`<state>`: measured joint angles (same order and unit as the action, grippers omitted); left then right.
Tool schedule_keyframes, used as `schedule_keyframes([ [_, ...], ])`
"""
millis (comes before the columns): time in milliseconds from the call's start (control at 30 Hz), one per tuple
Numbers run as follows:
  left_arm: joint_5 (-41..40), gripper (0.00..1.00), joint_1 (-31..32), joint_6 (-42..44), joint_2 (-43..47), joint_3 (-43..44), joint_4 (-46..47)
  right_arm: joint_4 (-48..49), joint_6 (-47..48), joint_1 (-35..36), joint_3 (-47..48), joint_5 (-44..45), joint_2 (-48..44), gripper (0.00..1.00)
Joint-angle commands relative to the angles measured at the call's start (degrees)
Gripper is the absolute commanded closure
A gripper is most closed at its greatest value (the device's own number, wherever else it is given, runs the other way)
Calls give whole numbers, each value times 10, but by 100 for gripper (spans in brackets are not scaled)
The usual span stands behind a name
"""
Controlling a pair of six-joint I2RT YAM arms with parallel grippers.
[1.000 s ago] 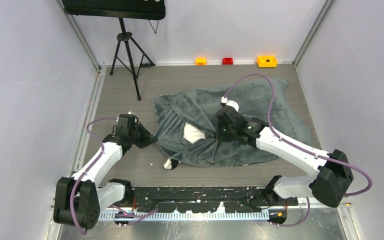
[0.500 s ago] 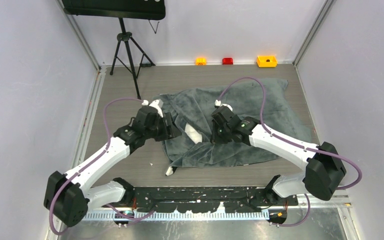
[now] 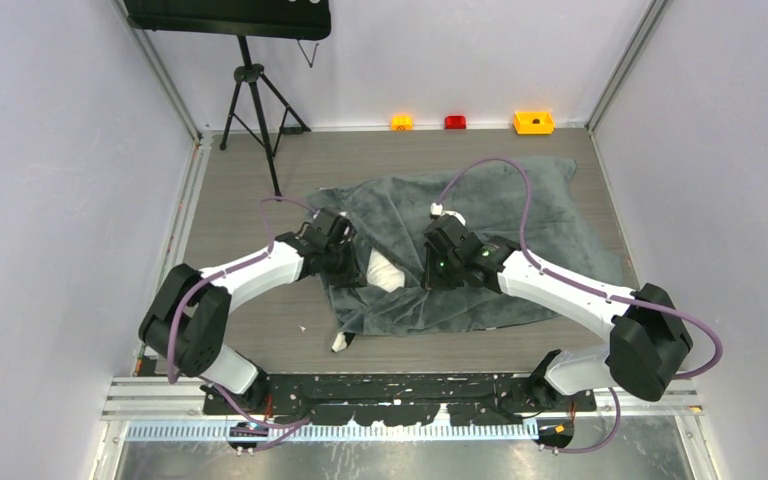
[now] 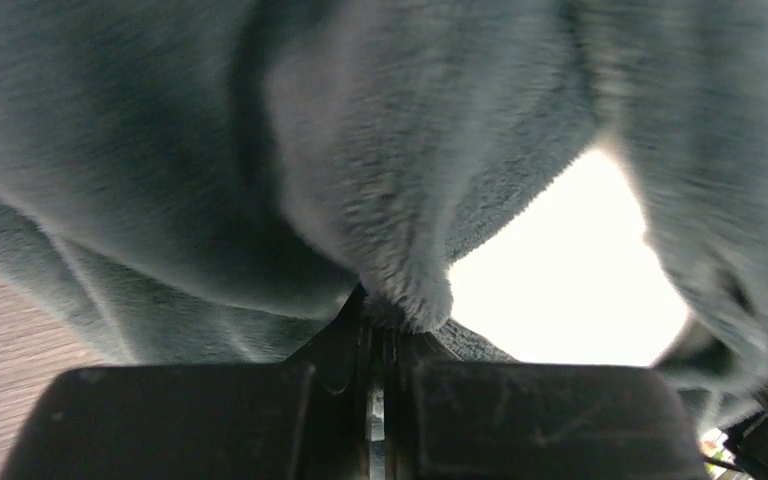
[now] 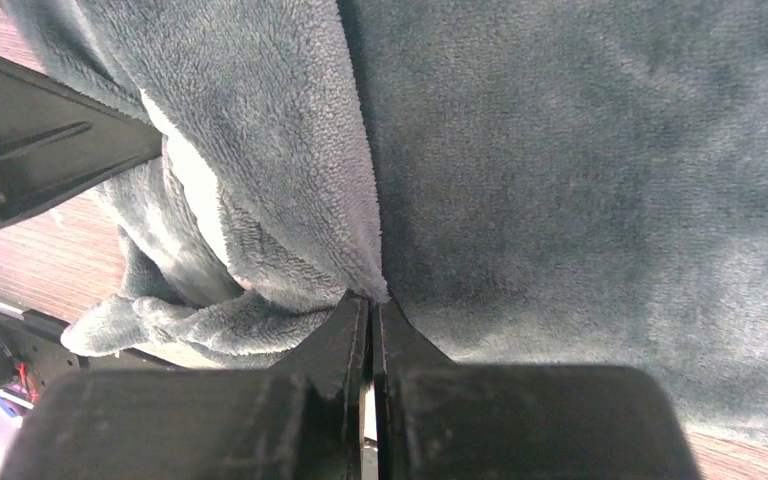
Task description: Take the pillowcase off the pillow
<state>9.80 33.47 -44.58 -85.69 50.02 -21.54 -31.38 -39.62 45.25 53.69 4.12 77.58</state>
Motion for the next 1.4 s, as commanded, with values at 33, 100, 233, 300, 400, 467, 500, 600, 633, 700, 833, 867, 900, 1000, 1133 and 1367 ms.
schedule_keyframes([
  [33, -32, 100, -36, -15, -19, -57, -4, 7, -1, -1, -11, 14, -23, 96],
  [100, -45, 100, -37, -14, -20, -65, -7, 4, 0, -1, -10, 22, -21, 96],
  [233, -65, 100, -37, -13, -24, -75, -16, 2, 1, -1, -10, 34, -13, 96],
  [300, -79, 100, -37, -14, -20, -82, -25, 0, 1, -1, -11, 41, -6, 96],
  [400, -90, 100, -36, -13, -3, -96, -27, -1, 2, -1, -16, 45, 11, 96],
  [467, -73, 100, -36, -5, 11, -101, -20, 4, 4, -1, -20, 38, 30, 96],
  [500, -59, 100, -35, 2, 18, -100, -18, 4, 5, -1, -20, 35, 40, 96],
  [600, -39, 90, -29, 15, 54, -86, -30, 10, 7, -1, -19, 15, 64, 96],
  [633, -39, 86, -26, 18, 70, -79, -38, 14, 7, 0, -20, 8, 67, 96],
  [700, -38, 76, -24, 22, 101, -64, -58, 21, 6, 2, -22, -1, 64, 96],
  [833, -17, 56, -24, 26, 149, -28, -91, 24, 9, 6, -18, -5, 52, 95],
  [867, -3, 53, -23, 26, 156, -21, -92, 24, 10, 6, -16, -5, 50, 95],
  [900, 12, 51, -23, 24, 162, -17, -90, 23, 10, 7, -15, -5, 49, 95],
  [1000, 63, 49, -21, -2, 176, -14, -58, 23, 10, 8, -12, -6, 49, 95],
  [1133, 94, 45, -20, -37, 176, -21, 2, 22, 10, 10, -7, -8, 50, 95],
  [1367, 131, 33, -20, -77, 93, -39, 90, 20, 9, 15, -5, -10, 42, 92],
])
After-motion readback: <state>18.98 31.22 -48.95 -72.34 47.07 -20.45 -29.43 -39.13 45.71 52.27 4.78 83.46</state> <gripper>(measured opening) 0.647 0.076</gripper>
